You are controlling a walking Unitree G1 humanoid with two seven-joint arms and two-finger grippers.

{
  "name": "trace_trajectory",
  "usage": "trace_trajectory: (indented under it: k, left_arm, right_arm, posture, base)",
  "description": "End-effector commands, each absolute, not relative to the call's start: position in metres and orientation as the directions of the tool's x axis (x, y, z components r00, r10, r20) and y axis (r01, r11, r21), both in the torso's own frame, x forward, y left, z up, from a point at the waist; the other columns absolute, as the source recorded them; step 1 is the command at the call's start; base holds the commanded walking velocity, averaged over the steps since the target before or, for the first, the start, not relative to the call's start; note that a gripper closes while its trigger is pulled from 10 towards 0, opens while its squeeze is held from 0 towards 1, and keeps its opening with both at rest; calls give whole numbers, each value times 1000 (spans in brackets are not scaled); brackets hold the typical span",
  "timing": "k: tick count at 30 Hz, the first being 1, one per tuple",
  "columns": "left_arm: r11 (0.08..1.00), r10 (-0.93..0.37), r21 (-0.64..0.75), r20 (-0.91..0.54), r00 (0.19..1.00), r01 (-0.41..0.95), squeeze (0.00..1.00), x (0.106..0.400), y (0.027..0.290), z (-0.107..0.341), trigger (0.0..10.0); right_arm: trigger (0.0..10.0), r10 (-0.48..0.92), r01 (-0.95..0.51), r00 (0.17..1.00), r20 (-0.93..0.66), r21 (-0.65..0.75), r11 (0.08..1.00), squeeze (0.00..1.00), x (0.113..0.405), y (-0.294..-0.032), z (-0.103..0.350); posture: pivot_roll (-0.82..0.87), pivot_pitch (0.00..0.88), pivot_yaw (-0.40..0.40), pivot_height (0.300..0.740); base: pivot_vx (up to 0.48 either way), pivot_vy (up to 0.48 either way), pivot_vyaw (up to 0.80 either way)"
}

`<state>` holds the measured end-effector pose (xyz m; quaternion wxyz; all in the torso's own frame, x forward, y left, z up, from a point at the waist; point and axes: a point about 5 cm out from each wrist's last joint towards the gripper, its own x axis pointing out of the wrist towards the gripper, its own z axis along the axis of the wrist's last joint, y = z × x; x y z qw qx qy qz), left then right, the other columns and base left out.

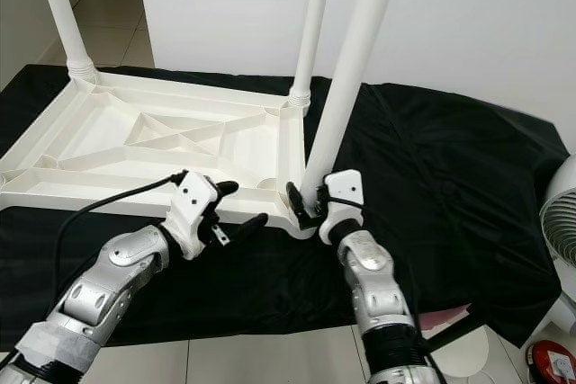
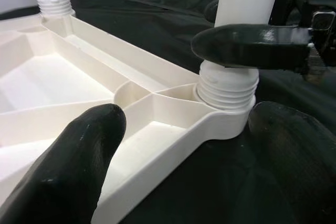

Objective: Building children table

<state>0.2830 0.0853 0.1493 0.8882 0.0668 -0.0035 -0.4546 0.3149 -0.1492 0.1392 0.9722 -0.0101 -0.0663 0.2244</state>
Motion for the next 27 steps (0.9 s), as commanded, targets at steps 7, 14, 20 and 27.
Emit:
trace_trajectory:
  k: [7, 14, 20, 27]
  left_arm:
    - [477, -869, 110, -86, 487, 872, 0, 273, 81, 145, 10000]
    - [467, -874, 112, -97, 477, 877, 0, 270, 80, 146, 10000]
    - [462, -874, 121, -103, 474, 878, 0, 270, 80, 148, 10000]
    - [463, -874, 128, -101, 476, 877, 0, 271, 79, 149, 10000]
  right_arm:
    - [10000, 580, -577, 810, 84, -54, 815, 0, 315, -155, 131]
    - [10000, 663, -660, 748, 39, -67, 748, 0, 323, -150, 125]
    - [10000, 714, -711, 700, 2, -84, 698, 0, 338, -139, 126]
    - [157, 734, -731, 679, -15, -103, 674, 0, 344, -135, 126]
  posture:
    - [82, 19, -90, 740]
    - [92, 15, -89, 740]
    - [99, 12, -86, 740]
    - [108, 9, -92, 740]
  base:
    - [0, 0, 0]
    - [0, 0, 0]
    - [0, 0, 0]
    - [0, 0, 0]
